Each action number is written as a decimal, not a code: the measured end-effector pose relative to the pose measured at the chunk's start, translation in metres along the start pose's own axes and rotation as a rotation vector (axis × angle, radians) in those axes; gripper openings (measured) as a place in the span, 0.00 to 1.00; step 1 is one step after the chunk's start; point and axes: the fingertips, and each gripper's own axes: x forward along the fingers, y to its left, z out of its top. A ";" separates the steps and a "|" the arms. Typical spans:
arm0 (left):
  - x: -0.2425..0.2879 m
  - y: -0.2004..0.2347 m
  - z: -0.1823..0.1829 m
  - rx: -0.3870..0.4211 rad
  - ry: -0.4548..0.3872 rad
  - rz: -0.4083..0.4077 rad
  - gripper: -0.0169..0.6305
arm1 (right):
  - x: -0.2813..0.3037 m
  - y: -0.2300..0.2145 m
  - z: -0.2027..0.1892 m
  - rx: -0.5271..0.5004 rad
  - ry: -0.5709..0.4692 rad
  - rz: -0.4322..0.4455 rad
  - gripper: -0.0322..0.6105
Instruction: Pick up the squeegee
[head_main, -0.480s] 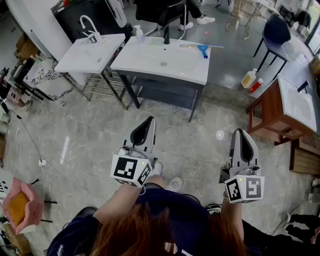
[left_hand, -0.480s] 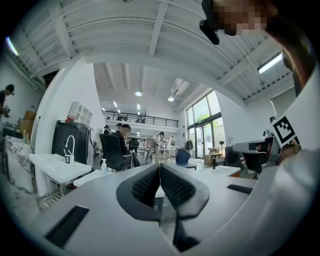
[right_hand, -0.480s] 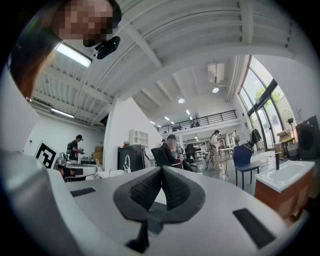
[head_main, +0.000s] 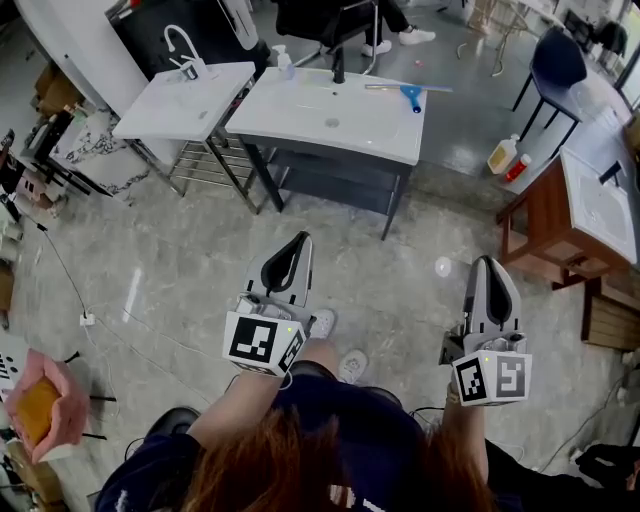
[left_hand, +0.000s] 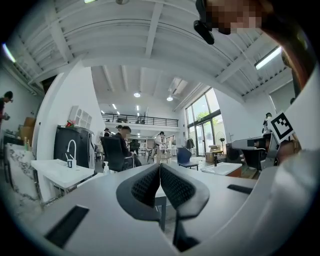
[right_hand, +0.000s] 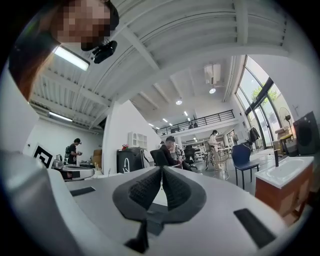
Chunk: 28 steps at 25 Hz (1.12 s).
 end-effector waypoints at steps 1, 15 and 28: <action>0.000 0.000 0.000 0.009 -0.001 0.000 0.06 | 0.000 0.001 -0.002 0.000 0.003 0.004 0.09; 0.060 0.027 -0.001 -0.042 -0.024 -0.026 0.06 | 0.059 -0.007 -0.011 0.001 0.028 -0.014 0.46; 0.211 0.111 0.013 -0.034 -0.053 -0.097 0.06 | 0.215 -0.036 -0.008 0.003 0.014 -0.077 0.48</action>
